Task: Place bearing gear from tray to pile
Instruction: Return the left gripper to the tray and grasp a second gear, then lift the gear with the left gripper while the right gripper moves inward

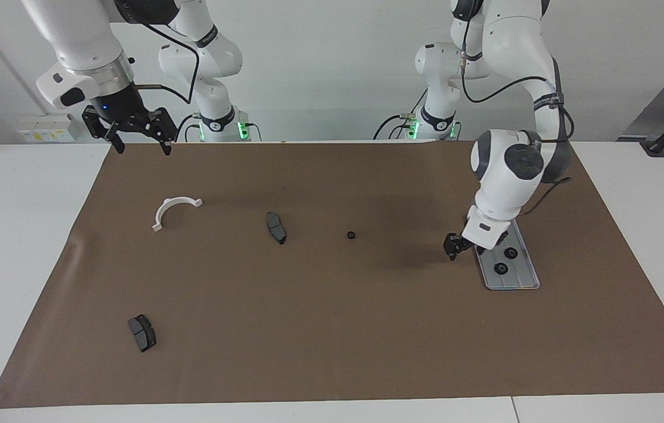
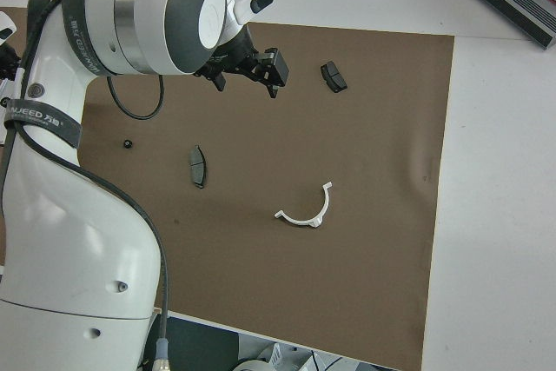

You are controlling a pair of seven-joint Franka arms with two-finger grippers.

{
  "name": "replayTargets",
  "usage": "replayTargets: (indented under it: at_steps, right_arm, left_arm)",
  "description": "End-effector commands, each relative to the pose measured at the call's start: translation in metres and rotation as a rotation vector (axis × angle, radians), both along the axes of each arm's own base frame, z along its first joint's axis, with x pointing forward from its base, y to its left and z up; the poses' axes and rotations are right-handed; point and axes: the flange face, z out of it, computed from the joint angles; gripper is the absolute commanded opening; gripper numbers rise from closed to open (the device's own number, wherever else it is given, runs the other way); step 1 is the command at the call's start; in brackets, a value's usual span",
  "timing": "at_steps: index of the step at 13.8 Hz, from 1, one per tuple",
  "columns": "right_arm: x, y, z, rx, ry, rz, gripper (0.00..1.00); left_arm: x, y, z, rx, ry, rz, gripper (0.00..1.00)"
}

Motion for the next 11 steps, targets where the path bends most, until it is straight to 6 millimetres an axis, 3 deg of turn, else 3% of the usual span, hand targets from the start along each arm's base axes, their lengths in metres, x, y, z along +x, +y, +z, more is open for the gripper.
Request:
replayTargets:
  at_steps: [1, 4, 6, 8, 11]
  right_arm:
    - [-0.006, 0.003, 0.001, 0.019, -0.025, 0.031, 1.0]
    - [0.008, 0.04, -0.017, 0.022, -0.076, 0.092, 1.0]
    - [0.015, 0.081, -0.033, 0.024, -0.074, 0.138, 1.0]
    - [0.03, 0.125, -0.061, 0.026, -0.07, 0.093, 1.0]
    - [0.042, 0.185, -0.087, 0.066, -0.111, 0.093, 1.0]
  left_arm:
    - [-0.004, 0.034, -0.004, 0.005, 0.01, -0.037, 0.78]
    - [-0.01, 0.068, -0.026, 0.0, -0.035, -0.025, 0.76]
    - [-0.01, 0.085, -0.041, -0.003, -0.065, -0.01, 0.75]
    - [-0.009, 0.09, -0.046, -0.004, -0.07, -0.007, 0.73]
    - [-0.007, 0.091, -0.049, -0.005, -0.078, -0.004, 0.68]
